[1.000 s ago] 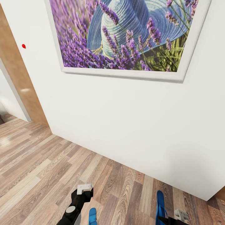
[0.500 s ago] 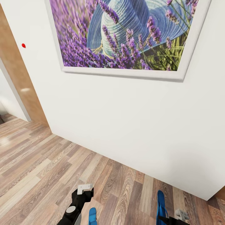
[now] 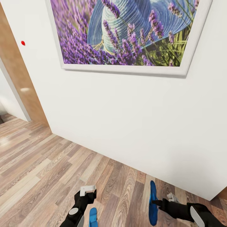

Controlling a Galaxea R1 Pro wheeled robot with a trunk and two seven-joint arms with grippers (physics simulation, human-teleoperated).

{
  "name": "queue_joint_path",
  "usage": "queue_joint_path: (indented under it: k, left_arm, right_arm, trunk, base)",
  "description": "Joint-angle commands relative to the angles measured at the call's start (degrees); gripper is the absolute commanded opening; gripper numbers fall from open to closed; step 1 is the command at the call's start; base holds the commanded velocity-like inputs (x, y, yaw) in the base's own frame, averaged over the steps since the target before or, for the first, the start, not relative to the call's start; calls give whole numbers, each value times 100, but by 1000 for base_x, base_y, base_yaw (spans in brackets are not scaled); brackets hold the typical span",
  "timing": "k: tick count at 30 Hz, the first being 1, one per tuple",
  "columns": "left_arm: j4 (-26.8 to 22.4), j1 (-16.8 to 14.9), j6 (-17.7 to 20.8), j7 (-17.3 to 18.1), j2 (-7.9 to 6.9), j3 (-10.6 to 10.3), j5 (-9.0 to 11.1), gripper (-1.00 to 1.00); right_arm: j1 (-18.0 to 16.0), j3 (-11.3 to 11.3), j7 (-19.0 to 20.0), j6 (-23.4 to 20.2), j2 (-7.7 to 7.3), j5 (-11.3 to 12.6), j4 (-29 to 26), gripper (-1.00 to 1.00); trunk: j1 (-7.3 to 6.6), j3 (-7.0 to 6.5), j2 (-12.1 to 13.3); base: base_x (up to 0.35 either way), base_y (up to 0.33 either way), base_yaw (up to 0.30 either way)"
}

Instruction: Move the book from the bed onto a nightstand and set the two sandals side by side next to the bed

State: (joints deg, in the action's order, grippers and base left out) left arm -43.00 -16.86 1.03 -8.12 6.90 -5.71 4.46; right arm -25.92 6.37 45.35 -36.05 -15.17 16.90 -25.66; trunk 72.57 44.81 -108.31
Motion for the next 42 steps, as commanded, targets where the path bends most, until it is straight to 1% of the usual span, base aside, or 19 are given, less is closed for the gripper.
queue_joint_path:
  k: [1,2,5,6,7,10,12,15,16,17,20,21,23,26,30,37,39,42]
  left_arm:
    - [-7,-2,11,-42,-1,-27,46,100]
    - [-7,-2,11,-42,0,-27,46,100]
    - [-17,-2,9,-47,3,-29,45,100]
    - [-32,-2,10,-48,4,-31,42,100]
    - [-42,-2,11,-48,4,-32,44,100]
    - [-55,-2,11,-49,4,-40,46,100]
    - [-58,-2,12,-49,4,-43,46,100]
    - [-59,-2,12,-49,5,-44,46,100]
    - [-59,-2,12,-49,7,-44,46,100]
    - [-59,-2,12,-49,9,-44,46,100]
    - [-60,-2,12,-49,12,-51,46,100]
    - [-60,-2,12,-49,12,-52,46,100]
    - [-60,-2,10,-49,13,-52,46,100]
    - [-60,-2,11,-45,13,-55,46,100]
    - [-60,-2,11,-29,65,-61,43,100]
    - [-73,-2,23,-38,74,-53,38,100]
    - [-146,-2,77,-42,74,-53,41,100]
    - [-435,-2,507,-47,74,-53,50,100]
  right_arm:
    - [-1,10,16,-101,25,127,-137,-100]
    - [-1,9,29,-140,34,229,-198,-100]
    - [-1,-1,282,-438,58,1020,-435,-100]
    - [-1,-13,613,-687,64,1365,-537,-100]
    - [-1,-18,780,-799,65,1455,-601,-100]
    - [-1,-27,1055,-1065,67,1605,-773,-100]
    - [-1,-29,1184,-1325,61,1652,-906,-100]
    - [-1,-30,1602,-1829,22,1675,-1102,-100]
    - [-1,-30,1658,-1891,7,1675,-1136,-100]
    - [-1,-32,1740,-1985,-45,1676,-1213,-100]
    - [0,-48,1851,-2132,-325,1683,-1479,-100]
    - [-1,-51,1865,-2171,-380,1684,-1521,-100]
    - [-1,-51,1880,-2222,-436,1685,-1566,-100]
    - [-1,-49,1887,-2245,-455,1680,-1583,-100]
    - [-1,-50,1887,-2256,-460,1641,-1588,-100]
    - [-1,-48,1885,-2257,-460,1616,-1583,-100]
    - [0,-48,1885,-2257,-460,1615,-1583,-100]
    - [-1,-48,1888,-2257,-460,1617,-1583,-100]
  trunk:
    - [22,24,-44]
    - [44,42,-84]
    - [110,96,-204]
    - [132,114,-244]
    - [154,132,-284]
    - [220,186,-405]
    - [264,222,-485]
    - [329,275,-605]
    - [351,293,-645]
    - [373,311,-686]
    - [439,365,-806]
    - [461,383,-846]
    - [505,419,-926]
    - [571,473,-1046]
    - [659,545,-1207]
    - [813,670,-1488]
    - [857,706,-1568]
    - [922,760,-1688]
  base:
    - [0,0,0]
    - [0,0,0]
    - [0,0,0]
    - [0,0,0]
    - [0,0,0]
    - [0,0,0]
    - [0,0,0]
    - [0,0,0]
    - [0,0,0]
    - [0,0,0]
    - [0,0,0]
    - [0,0,0]
    - [0,0,0]
    - [0,0,0]
    - [0,0,0]
    - [0,0,0]
    - [0,0,0]
    - [0,0,0]
